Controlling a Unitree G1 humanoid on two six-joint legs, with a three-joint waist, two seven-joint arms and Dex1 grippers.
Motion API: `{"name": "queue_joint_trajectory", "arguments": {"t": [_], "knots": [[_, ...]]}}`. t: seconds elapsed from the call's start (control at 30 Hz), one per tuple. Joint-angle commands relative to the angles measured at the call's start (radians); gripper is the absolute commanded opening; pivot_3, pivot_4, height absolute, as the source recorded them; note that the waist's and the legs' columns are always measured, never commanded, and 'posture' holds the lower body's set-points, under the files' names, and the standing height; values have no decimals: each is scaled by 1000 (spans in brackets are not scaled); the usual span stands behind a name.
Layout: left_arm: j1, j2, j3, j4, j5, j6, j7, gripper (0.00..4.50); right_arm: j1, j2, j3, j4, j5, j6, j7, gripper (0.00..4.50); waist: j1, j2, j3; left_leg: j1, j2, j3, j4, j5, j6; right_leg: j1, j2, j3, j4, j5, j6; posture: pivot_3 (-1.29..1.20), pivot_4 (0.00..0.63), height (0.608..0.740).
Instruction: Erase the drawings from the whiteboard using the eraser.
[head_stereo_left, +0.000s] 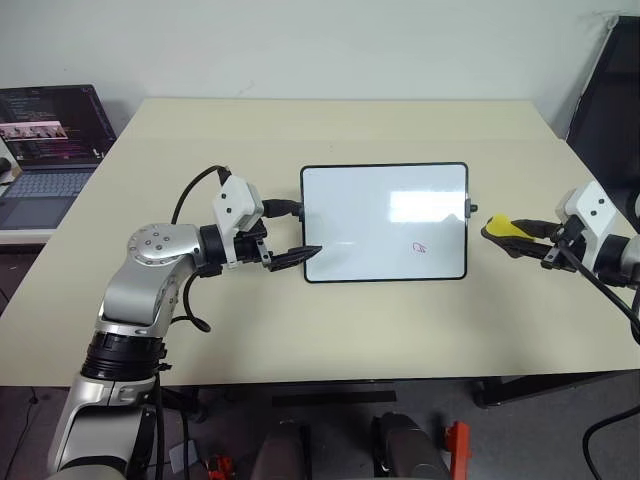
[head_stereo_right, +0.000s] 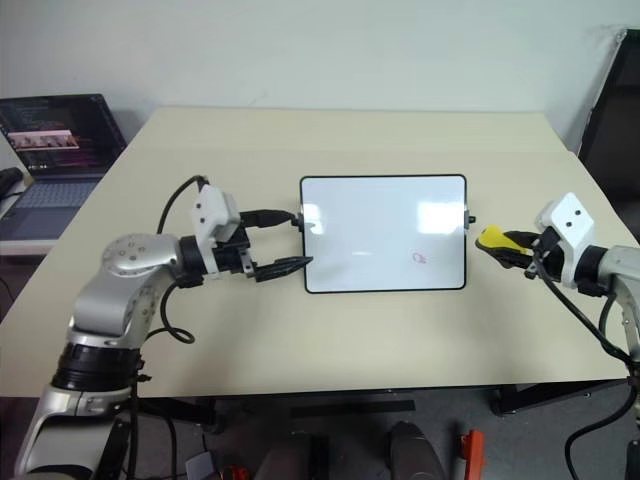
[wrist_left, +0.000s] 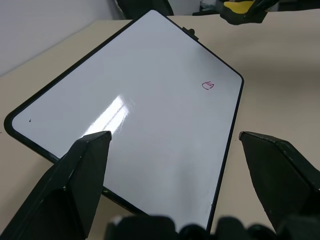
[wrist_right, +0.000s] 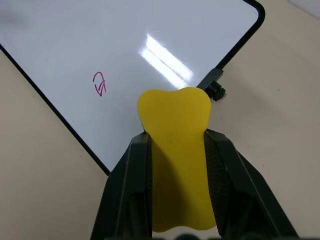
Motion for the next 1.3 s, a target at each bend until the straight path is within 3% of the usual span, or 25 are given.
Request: {"name": "queue_joint_trajectory", "arguments": {"t": [0.03,0.13,0.23,0.4,0.8,1.03,1.3], "knots": [[-11,-3,-1,-18,1,-18,-1,4500,-10,-15,-15,-15,4,-23,2,1090,0,0,0,0,0,0,0,0,0,0,0,0,0,0,0,0,150,740],[-12,-6,-3,-20,-3,-15,0,4500,-20,-11,-14,-28,7,-26,-6,1090,0,0,0,0,0,0,0,0,0,0,0,0,0,0,0,0,150,740],[-13,-6,-5,-17,-3,-17,-3,4500,-86,61,16,-39,-24,-49,-102,1090,-6,0,0,0,0,0,0,0,0,0,0,0,0,0,0,0,150,740],[-12,-20,-18,-7,6,-22,1,4500,-89,174,189,-44,-193,-159,-212,1090,-8,0,0,1,1,-1,1,0,0,0,1,0,3,0,-1,0,150,740],[-14,-33,-17,-13,10,-15,2,4500,-120,240,331,225,-471,-376,-406,1090,-2,-1,-1,3,0,0,2,0,0,2,0,0,4,0,0,0,150,740],[-11,-29,-13,-19,11,-12,-1,4500,-101,284,394,204,-517,-375,-403,1089,-10,-5,-5,6,1,0,3,4,1,4,1,1,4,4,3,0,150,740],[-20,-32,-16,-16,13,-13,-2,4500,-40,315,464,103,-504,-335,-289,1088,-13,-7,-7,7,3,0,3,4,2,4,4,1,5,5,1,0,150,740]]}}
